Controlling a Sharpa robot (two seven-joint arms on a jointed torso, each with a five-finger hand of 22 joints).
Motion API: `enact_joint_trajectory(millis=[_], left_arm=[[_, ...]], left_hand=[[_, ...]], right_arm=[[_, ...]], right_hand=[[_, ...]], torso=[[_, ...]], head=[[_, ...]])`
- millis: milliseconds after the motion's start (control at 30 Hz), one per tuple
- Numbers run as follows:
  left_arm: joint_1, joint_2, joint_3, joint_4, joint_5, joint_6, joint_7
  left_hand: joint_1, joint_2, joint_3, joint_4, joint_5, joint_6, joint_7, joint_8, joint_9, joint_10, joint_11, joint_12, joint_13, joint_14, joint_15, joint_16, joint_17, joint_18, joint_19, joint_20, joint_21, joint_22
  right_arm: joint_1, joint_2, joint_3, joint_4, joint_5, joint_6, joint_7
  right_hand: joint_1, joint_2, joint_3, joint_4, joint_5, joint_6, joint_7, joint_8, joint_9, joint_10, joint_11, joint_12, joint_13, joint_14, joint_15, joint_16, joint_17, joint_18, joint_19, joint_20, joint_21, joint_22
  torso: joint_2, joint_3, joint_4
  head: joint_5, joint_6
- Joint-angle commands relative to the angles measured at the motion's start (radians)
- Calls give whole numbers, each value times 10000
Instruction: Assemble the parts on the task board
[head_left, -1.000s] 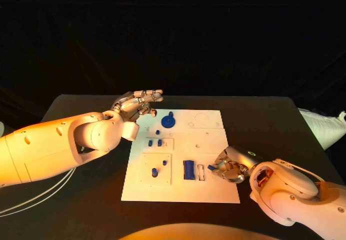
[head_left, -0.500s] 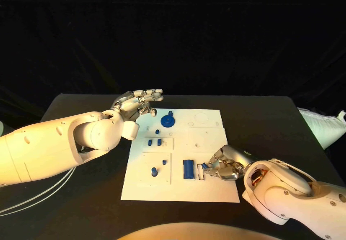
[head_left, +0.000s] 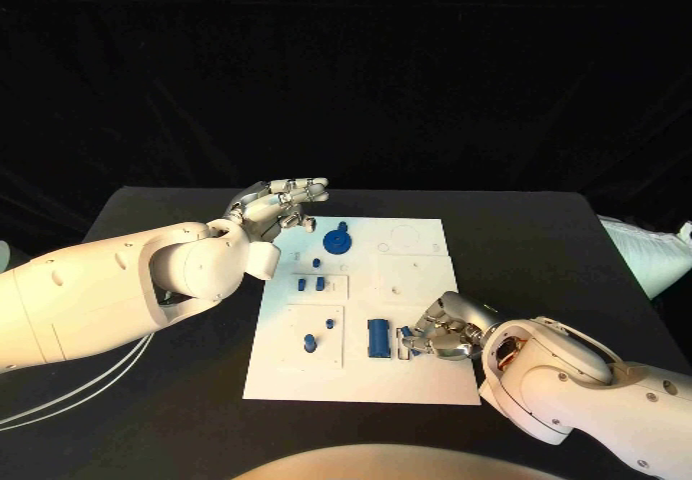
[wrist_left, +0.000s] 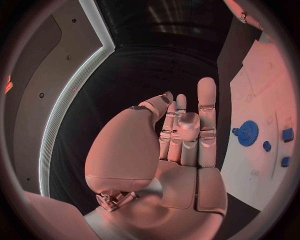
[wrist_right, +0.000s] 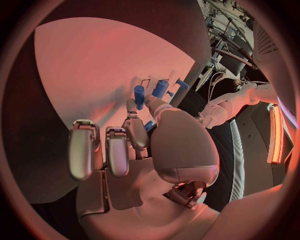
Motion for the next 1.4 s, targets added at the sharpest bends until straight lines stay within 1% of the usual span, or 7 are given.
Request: enact_joint_trajectory(millis=[33,333,667,867,967,1033,1400], left_arm=[[6,13,6,38,-38,202,30],[7,2,6,42,-108,230,1],[7,0,6,50,-138,249,-3],[7,0,6,53,-141,254,-1],[7,-5,6,56,-141,252,-4],[7,-8,6,55,-141,252,-7],[7,-21,6,55,-141,257,-7]], left_hand=[[-1,58,-32,-4,-14,-100,1,-17,2,-70,6,64,13,-79,-12,-50,-9,142,-86,4,-47,-14],[-13,55,-45,-1,-17,-104,5,-18,2,-80,10,72,15,-88,-10,-60,-34,144,-90,5,-63,-27],[-13,55,-45,-1,-17,-104,5,-18,2,-80,10,72,15,-88,-10,-60,-34,144,-90,5,-63,-27],[-13,55,-45,-1,-17,-104,5,-18,2,-80,10,72,15,-88,-10,-60,-34,144,-90,5,-63,-27],[-13,55,-45,-1,-17,-104,5,-18,2,-80,10,72,15,-88,-10,-60,-34,144,-90,5,-63,-27],[-13,55,-45,-1,-17,-104,5,-18,2,-80,10,72,15,-88,-10,-60,-34,144,-90,5,-63,-27],[-13,55,-45,-1,-17,-104,5,-18,2,-80,10,72,15,-88,-10,-60,-34,144,-90,5,-63,-27]], right_arm=[[-5,48,-3,-33,130,389,-74],[-4,132,-7,-79,142,734,-82],[-4,166,-7,-75,89,719,-83],[-4,183,-7,-67,-13,618,-72],[-4,183,-7,-61,-50,553,-59],[-4,181,-7,-55,-67,511,-47],[-5,123,-7,-5,-132,399,-11]], right_hand=[[-101,45,-111,39,58,98,-7,24,5,56,-21,2,20,881,-68,56,1922,-62,56,-67,60,15],[-166,82,-296,118,94,94,-9,22,38,50,-23,-33,6,878,-71,47,1909,-60,52,-73,52,6],[-183,107,-352,145,114,94,-11,22,49,54,-23,-28,13,880,-72,52,1918,-62,54,-75,56,14],[-756,-5,-1063,629,477,94,2,8,108,68,-8,-44,21,881,-55,55,1925,-65,57,-68,56,24],[-1095,-19,-1744,1127,-384,87,-25,-6,166,75,-46,-54,34,882,-83,55,1927,-62,55,-73,50,23],[-1253,-37,-2070,1382,-644,91,-36,-8,197,76,-35,-61,39,882,-82,54,1928,-63,55,-78,47,23],[-1693,125,-3002,1508,-1040,84,-39,-21,293,85,-34,-64,67,886,-80,61,1943,-69,67,-81,64,63]], torso=[[1,4,-8],[-1,4,-5],[0,6,-11],[-3,-1,-3],[0,1,-2],[0,1,-5],[-11,0,-14]], head=[[10,-15],[28,-36],[70,-48],[62,-47],[68,-46],[71,-42],[79,-38]])
